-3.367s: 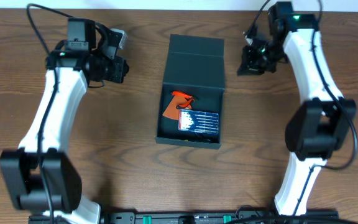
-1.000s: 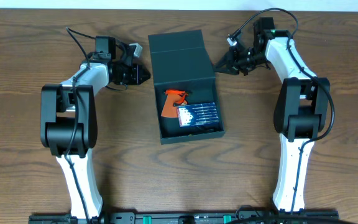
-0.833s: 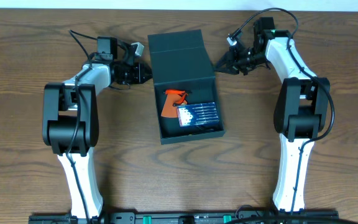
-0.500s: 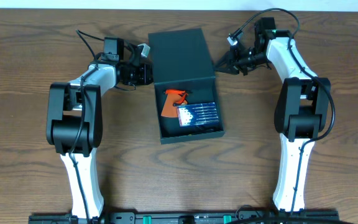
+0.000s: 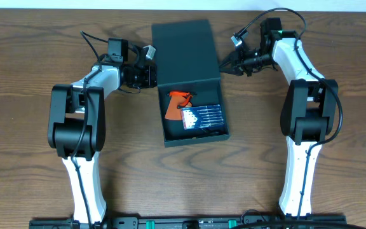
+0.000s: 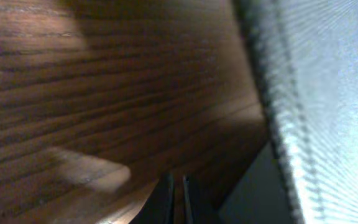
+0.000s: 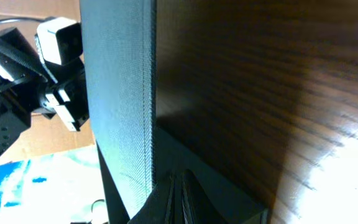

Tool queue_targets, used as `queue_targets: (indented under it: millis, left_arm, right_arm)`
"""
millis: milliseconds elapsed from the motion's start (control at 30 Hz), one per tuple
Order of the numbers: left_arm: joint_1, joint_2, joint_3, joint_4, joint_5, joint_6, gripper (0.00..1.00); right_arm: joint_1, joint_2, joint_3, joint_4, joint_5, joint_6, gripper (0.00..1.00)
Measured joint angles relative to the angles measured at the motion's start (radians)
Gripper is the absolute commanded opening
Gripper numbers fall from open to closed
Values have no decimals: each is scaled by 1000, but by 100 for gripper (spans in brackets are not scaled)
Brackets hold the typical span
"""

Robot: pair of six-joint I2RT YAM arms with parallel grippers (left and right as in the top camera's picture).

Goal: Pack container
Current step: 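Swing the lid down over the box with both grippers to close it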

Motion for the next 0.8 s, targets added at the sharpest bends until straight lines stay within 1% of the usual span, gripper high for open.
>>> queue_targets:
  millis: [133, 467, 633, 800]
  left_arm:
    - [-1, -40, -1, -14, 0, -2, 6]
    - [-4, -237, -1, -64, 1, 4, 6]
    - [-8, -291, -1, -156, 8, 5, 6]
    - [-10, -348, -1, -296, 16, 27, 6]
  right_arm:
    - [0, 0, 0, -54, -15, -40, 2]
    - [0, 0, 0, -133, -55, -85, 2]
    - [-3, 0, 0, -210, -66, -132, 2]
    - [-20, 0, 0, -296, -69, -196, 2]
